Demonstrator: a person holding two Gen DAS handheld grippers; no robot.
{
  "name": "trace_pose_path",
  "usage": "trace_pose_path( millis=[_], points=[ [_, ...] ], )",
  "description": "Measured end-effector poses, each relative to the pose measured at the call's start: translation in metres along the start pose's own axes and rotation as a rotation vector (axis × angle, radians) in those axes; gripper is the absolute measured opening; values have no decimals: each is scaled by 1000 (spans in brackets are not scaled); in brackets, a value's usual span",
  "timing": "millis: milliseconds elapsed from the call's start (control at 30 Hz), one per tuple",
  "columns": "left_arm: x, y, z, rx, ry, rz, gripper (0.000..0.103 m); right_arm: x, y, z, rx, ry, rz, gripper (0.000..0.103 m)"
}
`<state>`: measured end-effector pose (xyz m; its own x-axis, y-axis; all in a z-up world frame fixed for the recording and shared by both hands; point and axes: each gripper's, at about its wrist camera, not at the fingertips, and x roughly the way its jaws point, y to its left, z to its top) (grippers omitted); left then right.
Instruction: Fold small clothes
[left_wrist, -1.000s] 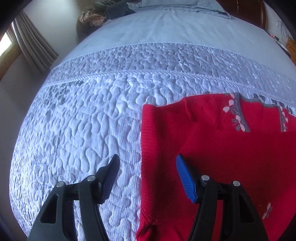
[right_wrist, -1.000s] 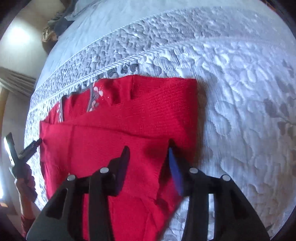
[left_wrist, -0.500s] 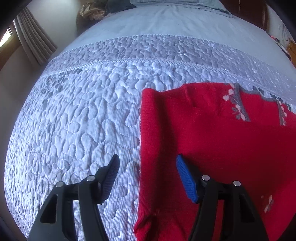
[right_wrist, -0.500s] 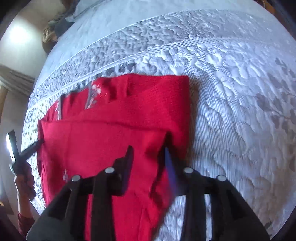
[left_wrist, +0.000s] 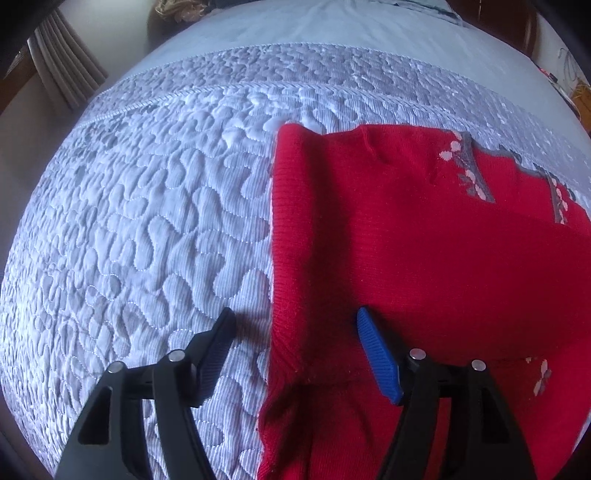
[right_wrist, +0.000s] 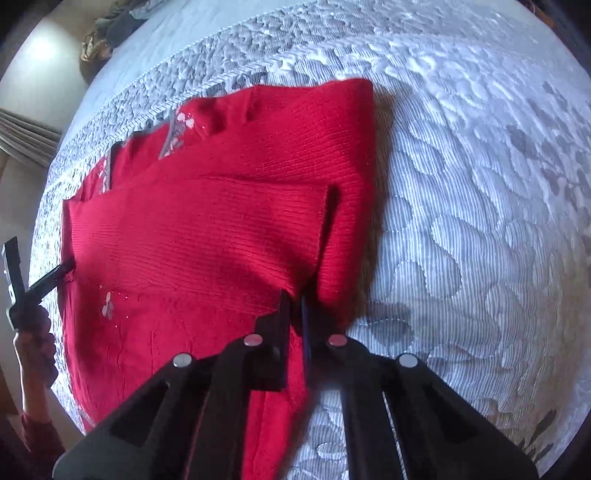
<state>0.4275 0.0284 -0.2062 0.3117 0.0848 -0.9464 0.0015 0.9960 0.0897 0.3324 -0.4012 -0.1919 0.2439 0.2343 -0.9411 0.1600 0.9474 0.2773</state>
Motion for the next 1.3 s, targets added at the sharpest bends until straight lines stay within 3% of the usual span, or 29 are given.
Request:
trace_pose_path(
  millis=[67, 100, 133, 233, 333, 433, 533, 633, 733, 800, 900, 933, 967, 1000, 1033, 1067, 1133, 1300],
  points=[
    [-13, 8, -10, -22, 23, -57, 68, -18, 4, -15, -7, -27, -15, 26],
    [-20, 12, -19, -24, 38, -89, 69, -30, 7, -31, -17, -48, -20, 46],
    [-26, 17, -32, -25, 68, -114, 71, -37, 9, -44, -27, -54, -11, 53],
    [-43, 32, -76, -6, 112, -158, 71, -52, 17, -101, -65, -18, 56, 52],
    [-65, 48, -140, 60, 108, -105, 71, -61, 21, -164, -90, 27, 91, 52],
    [-81, 59, -189, 89, 116, -107, 71, -67, 29, -219, -115, 58, 101, 52],
    [-101, 70, -235, 98, 123, -149, 73, -66, 30, -264, -100, 101, 97, 52],
    [-109, 75, -262, 74, 149, -212, 73, -66, 28, -297, -72, 135, 136, 52],
    [-115, 75, -279, 74, 150, -229, 72, -67, 28, -310, -66, 137, 143, 47],
    [-118, 71, -291, 73, 160, -245, 70, -63, 27, -316, -27, 152, 197, 40],
    [-122, 68, -301, 64, 179, -289, 57, -63, 30, -323, -31, 149, 209, 35],
    [-123, 67, -306, 60, 186, -307, 56, -63, 33, -325, -40, 145, 215, 29],
    [-123, 66, -308, 57, 187, -303, 47, -62, 34, -326, -35, 147, 224, 22],
    [-123, 67, -310, 49, 187, -288, 39, -59, 37, -325, -30, 151, 239, 8],
    [-121, 71, -309, 39, 191, -289, 20, -60, 37, -325, -21, 151, 260, 8],
    [-118, 79, -311, 2, 216, -345, 7, -61, 37, -325, -17, 146, 261, 8],
    [-121, 89, -316, -75, 237, -396, 7, -70, 45, -322, -24, 123, 268, 7],
    [-161, 100, -320, -74, 154, -422, 6, -116, 53, -324, -88, 39, 268, 7]
  ],
)
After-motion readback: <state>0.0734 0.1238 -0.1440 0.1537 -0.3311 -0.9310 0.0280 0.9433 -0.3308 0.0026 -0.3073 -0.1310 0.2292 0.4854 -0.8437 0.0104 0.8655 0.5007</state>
